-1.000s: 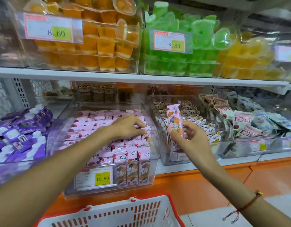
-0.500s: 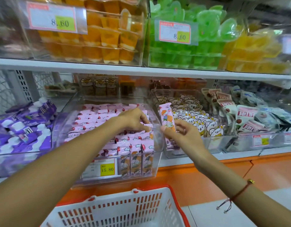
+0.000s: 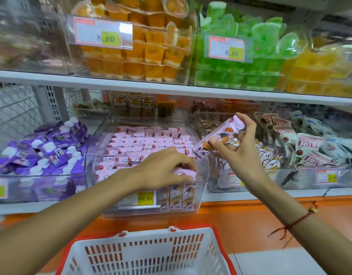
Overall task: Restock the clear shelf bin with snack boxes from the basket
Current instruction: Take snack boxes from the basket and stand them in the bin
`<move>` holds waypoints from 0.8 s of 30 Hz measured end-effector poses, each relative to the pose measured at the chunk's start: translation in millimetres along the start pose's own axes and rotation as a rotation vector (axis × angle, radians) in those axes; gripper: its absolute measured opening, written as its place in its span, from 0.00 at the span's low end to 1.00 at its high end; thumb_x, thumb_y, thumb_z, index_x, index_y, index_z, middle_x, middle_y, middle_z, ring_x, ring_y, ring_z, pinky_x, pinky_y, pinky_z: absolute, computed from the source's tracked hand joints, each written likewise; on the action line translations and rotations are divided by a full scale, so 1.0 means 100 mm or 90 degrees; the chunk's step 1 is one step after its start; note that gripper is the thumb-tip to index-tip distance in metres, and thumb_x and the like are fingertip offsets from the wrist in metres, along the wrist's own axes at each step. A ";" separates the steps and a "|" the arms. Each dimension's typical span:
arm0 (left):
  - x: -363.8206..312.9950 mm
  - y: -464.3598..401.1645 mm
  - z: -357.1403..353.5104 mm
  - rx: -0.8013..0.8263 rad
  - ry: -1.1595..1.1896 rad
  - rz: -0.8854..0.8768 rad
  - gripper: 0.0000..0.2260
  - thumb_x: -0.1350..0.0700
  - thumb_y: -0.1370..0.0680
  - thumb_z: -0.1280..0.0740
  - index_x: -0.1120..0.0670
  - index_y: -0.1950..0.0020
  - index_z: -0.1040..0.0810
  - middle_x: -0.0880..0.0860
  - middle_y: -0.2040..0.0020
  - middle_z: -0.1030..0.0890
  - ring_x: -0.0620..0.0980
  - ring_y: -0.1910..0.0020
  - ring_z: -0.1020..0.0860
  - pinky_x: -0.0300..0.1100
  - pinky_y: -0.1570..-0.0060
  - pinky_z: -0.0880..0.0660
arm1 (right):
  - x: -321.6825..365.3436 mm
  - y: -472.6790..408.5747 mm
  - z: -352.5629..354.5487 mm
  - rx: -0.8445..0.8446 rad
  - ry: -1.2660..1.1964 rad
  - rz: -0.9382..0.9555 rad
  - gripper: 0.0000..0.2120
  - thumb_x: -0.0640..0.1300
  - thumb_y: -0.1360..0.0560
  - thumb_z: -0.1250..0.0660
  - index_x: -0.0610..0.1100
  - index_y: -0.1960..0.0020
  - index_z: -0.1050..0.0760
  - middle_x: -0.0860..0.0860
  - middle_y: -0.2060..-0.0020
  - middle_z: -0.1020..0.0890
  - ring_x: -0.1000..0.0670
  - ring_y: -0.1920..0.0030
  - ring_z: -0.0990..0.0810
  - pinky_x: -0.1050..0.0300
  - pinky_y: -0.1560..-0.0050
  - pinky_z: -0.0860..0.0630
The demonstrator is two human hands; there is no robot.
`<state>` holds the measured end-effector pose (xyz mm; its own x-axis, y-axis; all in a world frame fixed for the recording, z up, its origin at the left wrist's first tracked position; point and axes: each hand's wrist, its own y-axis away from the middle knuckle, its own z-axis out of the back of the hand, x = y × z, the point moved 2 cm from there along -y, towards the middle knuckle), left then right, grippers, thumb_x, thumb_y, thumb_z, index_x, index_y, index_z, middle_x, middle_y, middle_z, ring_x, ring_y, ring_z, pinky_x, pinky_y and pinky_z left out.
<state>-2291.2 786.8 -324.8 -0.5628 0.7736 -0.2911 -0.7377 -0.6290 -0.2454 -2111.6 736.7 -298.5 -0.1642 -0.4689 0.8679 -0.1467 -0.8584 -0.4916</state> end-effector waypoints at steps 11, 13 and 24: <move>0.03 -0.12 0.04 0.074 0.032 -0.033 0.08 0.53 0.24 0.32 0.46 0.47 0.17 0.42 0.65 0.25 0.36 0.64 0.27 0.30 0.67 0.37 | -0.07 -0.30 -0.16 0.115 0.512 0.136 0.19 0.43 0.33 0.23 0.44 0.47 0.29 0.48 0.52 0.28 0.50 0.55 0.26 0.59 0.57 0.28; 0.04 -0.13 0.03 0.059 0.036 -0.021 0.08 0.51 0.25 0.31 0.45 0.47 0.17 0.41 0.64 0.24 0.35 0.64 0.28 0.30 0.68 0.36 | -0.08 -0.38 -0.18 0.199 0.677 0.137 0.22 0.46 0.34 0.23 0.41 0.46 0.27 0.48 0.53 0.29 0.47 0.54 0.27 0.54 0.58 0.32; 0.15 -0.02 -0.03 -0.142 0.062 0.096 0.32 0.39 0.34 0.27 0.43 0.33 0.33 0.42 0.35 0.30 0.43 0.38 0.32 0.43 0.46 0.31 | -0.25 -0.33 -0.39 0.253 0.935 0.172 0.15 0.53 0.32 0.27 0.48 0.49 0.21 0.49 0.45 0.25 0.46 0.43 0.30 0.54 0.48 0.32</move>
<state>-2297.2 799.5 -331.9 -0.6137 0.6660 -0.4240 -0.5417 -0.7459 -0.3876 -2141.0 785.1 -306.3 -0.9594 -0.2078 -0.1908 0.2654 -0.8942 -0.3606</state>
